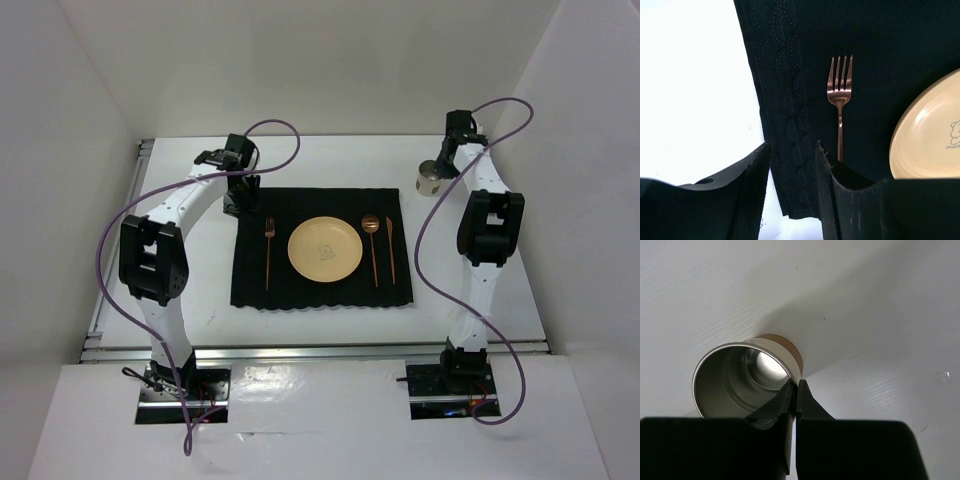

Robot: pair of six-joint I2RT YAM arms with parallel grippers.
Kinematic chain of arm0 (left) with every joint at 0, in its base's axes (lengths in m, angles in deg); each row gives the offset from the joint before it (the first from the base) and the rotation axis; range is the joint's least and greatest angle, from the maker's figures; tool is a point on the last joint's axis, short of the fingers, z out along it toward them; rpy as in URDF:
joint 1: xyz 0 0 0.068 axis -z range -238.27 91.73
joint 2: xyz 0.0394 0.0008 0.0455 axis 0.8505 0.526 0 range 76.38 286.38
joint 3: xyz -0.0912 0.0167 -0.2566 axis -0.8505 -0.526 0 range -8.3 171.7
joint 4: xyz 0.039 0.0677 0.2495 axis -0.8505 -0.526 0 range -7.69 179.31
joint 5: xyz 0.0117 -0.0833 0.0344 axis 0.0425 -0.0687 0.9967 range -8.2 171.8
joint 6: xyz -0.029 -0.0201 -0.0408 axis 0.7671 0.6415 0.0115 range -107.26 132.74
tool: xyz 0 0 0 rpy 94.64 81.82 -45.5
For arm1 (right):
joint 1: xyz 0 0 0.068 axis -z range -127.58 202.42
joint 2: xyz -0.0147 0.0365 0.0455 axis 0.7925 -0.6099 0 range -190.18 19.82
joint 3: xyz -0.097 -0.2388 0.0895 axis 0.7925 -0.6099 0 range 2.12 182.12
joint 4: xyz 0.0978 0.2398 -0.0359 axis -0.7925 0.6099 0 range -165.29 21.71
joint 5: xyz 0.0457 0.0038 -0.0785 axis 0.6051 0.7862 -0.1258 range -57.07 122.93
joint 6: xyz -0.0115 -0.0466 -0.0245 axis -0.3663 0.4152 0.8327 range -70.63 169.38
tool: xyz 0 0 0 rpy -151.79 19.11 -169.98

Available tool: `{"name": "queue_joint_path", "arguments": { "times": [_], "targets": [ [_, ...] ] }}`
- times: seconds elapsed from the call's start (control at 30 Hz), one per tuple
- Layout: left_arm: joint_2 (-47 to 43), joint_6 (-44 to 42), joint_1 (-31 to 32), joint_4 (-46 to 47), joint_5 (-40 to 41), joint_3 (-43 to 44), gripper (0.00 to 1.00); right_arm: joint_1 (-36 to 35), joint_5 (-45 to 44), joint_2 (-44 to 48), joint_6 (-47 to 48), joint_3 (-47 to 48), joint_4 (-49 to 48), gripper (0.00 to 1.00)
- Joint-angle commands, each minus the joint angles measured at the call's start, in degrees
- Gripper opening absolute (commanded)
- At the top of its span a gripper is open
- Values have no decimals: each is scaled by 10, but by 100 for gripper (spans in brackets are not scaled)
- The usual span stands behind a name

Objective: Set the dinner table for one person

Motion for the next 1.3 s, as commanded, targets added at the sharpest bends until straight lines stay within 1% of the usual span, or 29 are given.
{"name": "queue_joint_path", "arguments": {
  "times": [0.0,0.1,0.17,0.2,0.27,0.3,0.33,0.47,0.6,0.7,0.77,0.93,1.17,1.2,1.27],
  "targets": [
    [-28,-12,-2,5,-7,0,48,-19,-34,45,31,33,5,0],
    [-28,-12,-2,5,-7,6,48,-54,-34,99,48,7,-11,0],
    [-28,-12,-2,5,-2,6,48,-70,-40,146,54,-40,-38,0],
    [-28,-12,-2,5,-2,6,48,-82,-28,159,54,-56,-47,0],
    [-28,-12,-2,5,-8,6,48,-100,1,192,46,-121,-80,0],
    [-28,-12,-2,5,-8,6,48,-106,9,204,46,-135,-90,0],
    [-28,-12,-2,5,-8,6,48,-122,15,204,46,-146,-105,0],
    [-28,-12,-2,5,-8,0,48,-153,15,180,35,-160,-106,0],
    [-28,-17,-2,10,-3,-6,48,-181,5,143,30,-134,-99,0],
    [-28,-17,-2,10,-3,-13,48,-194,5,136,23,-127,-93,0],
    [-28,-17,-2,10,-3,-19,48,-194,21,136,18,-147,-100,0],
    [-33,-17,-2,16,-9,-24,48,-194,26,147,7,-208,-121,0],
    [-33,-17,-2,16,-9,-24,48,-194,32,136,1,-219,-127,0],
    [-33,-17,-2,16,-9,-24,48,-194,24,136,1,-219,-127,2],
    [-33,-17,-2,16,-9,-24,48,-194,24,136,1,-214,-121,12]
  ]
}}
